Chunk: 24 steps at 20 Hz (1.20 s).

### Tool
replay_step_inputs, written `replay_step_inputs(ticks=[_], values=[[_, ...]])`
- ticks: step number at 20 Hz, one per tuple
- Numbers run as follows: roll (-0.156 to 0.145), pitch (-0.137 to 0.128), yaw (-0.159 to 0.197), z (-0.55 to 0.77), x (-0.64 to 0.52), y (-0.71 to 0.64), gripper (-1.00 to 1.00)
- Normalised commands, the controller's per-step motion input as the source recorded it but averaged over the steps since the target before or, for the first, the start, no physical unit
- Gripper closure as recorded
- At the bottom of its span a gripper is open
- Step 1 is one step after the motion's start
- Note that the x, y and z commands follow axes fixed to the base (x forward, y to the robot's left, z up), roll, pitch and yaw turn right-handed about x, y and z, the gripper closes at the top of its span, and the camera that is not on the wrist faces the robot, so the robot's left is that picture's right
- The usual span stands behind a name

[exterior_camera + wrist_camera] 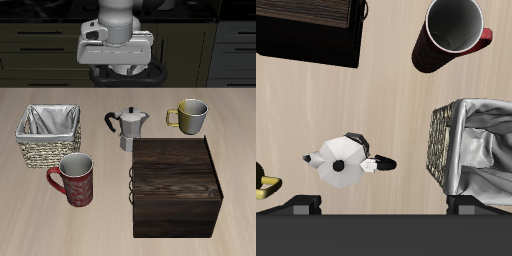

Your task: Place the red mug in the basket

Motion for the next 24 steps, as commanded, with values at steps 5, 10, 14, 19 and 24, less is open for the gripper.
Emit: replay_step_inputs(ticks=[5,10,14,19,24], values=[[-0.039,-0.013,-0.030,0.05,0.23,-0.21,-1.00],[0.005,0.026,-0.037,0.04,0.33,-0.26,-1.00],[-0.013,-0.002,0.017,0.00,0.27,-0.22,-1.00],[0.016,0.000,0.000,-0.01,0.26,-0.19,-1.00],[0.056,-0.001,-0.003,0.00,0.24,-0.20,-1.00]])
